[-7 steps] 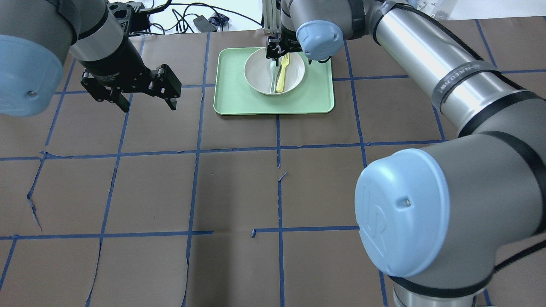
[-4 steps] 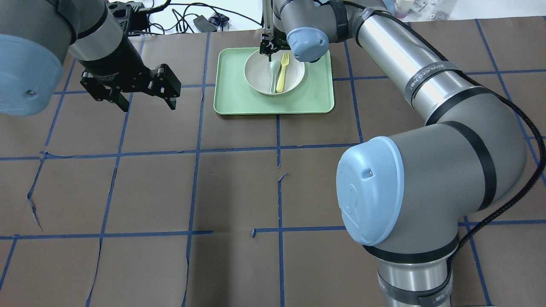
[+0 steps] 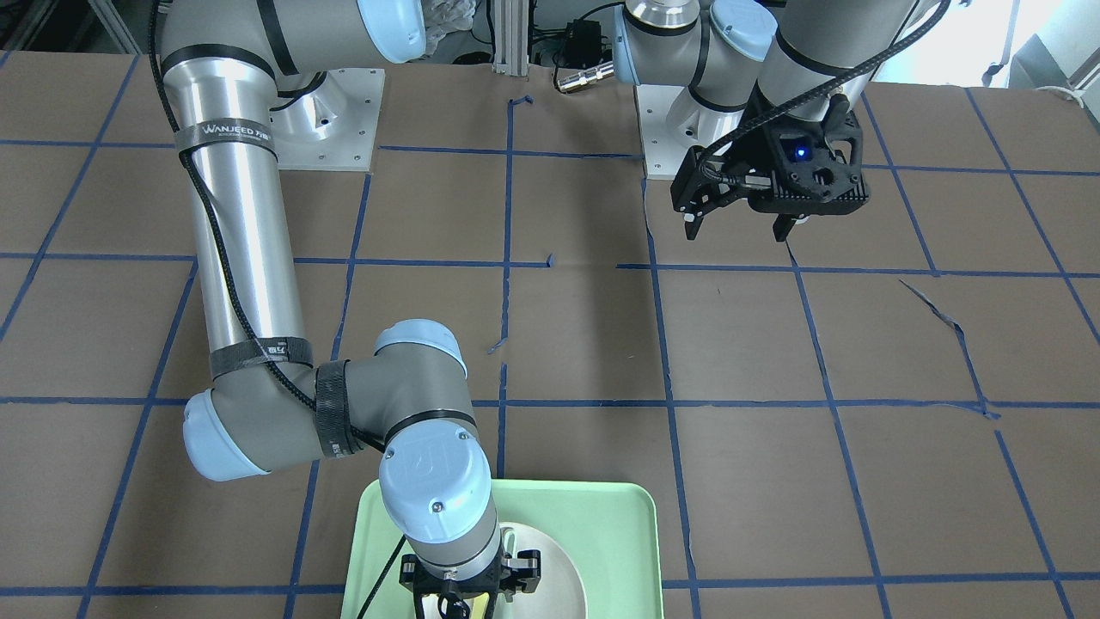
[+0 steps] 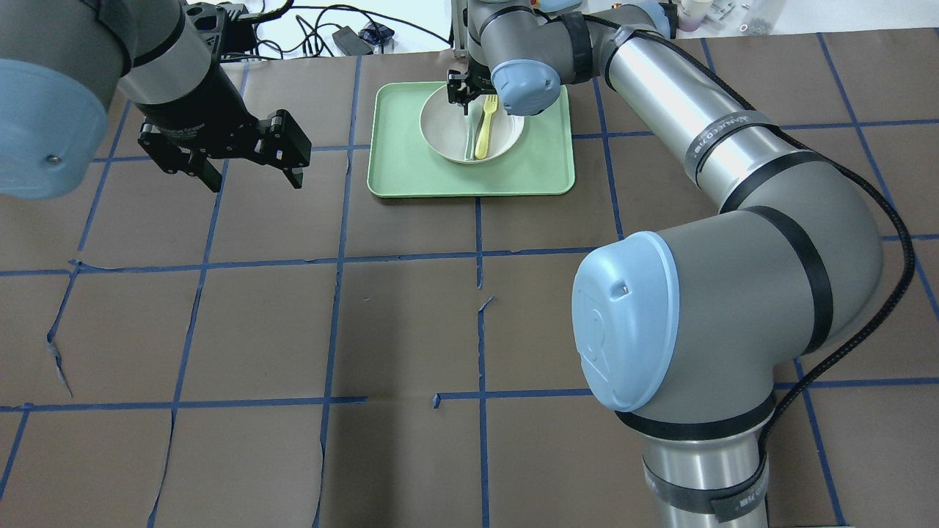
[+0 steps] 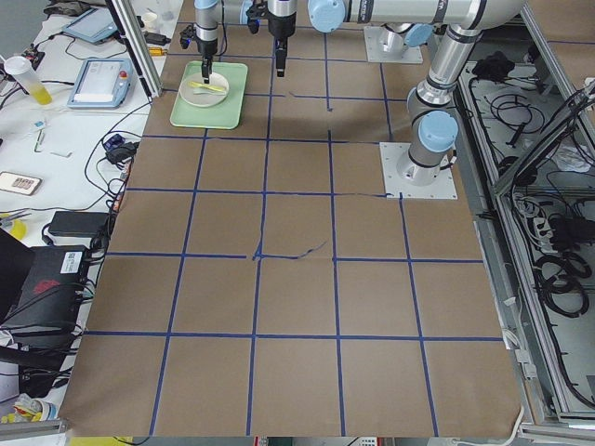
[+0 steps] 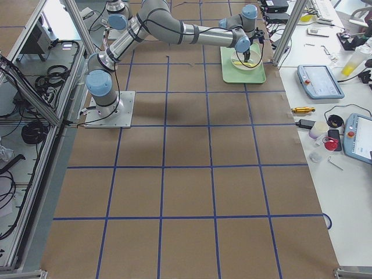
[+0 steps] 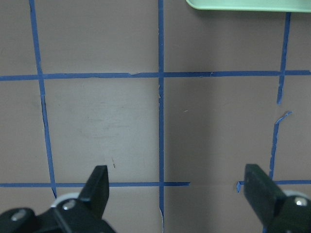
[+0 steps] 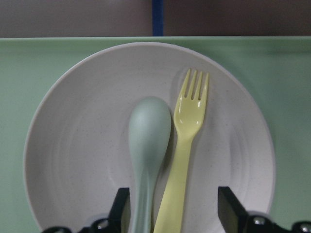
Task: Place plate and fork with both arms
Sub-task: 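Move the right gripper over the plate above the yellow fork, then lower the right gripper and grasp the yellow fork's handle, then lift the fork out and set it on the tray beside the plate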
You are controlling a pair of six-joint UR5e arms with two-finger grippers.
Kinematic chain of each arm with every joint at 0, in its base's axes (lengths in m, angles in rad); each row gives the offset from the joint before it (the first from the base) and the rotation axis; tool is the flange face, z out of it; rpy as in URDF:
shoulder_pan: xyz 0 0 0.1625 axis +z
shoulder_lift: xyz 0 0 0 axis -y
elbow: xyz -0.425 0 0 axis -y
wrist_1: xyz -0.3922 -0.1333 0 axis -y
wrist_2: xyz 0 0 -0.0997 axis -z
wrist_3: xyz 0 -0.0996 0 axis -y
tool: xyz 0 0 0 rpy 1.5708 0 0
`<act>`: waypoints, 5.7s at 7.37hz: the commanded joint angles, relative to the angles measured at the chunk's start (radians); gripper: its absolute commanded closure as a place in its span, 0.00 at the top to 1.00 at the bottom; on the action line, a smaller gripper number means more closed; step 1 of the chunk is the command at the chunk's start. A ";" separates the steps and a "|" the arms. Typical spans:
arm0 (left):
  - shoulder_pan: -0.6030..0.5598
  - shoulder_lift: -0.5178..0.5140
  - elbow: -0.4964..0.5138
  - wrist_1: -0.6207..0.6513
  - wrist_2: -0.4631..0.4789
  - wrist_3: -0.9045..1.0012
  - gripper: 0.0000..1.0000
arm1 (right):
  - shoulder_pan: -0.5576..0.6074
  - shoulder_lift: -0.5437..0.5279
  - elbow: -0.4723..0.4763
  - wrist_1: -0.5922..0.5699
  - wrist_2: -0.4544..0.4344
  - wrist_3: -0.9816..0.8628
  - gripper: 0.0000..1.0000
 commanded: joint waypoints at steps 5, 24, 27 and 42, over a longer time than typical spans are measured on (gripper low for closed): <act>0.001 -0.002 -0.002 0.001 0.000 0.001 1.00 | 0.003 0.019 0.032 -0.016 0.011 -0.039 0.35; 0.000 -0.003 -0.005 0.001 -0.002 0.001 1.00 | -0.021 -0.122 0.192 -0.030 0.003 -0.188 0.07; -0.002 -0.006 -0.014 0.001 -0.003 -0.001 1.00 | -0.124 -0.145 0.248 -0.036 0.009 -0.278 0.07; -0.002 -0.008 -0.015 0.001 -0.002 -0.001 1.00 | -0.137 -0.284 0.370 -0.008 -0.073 -0.381 1.00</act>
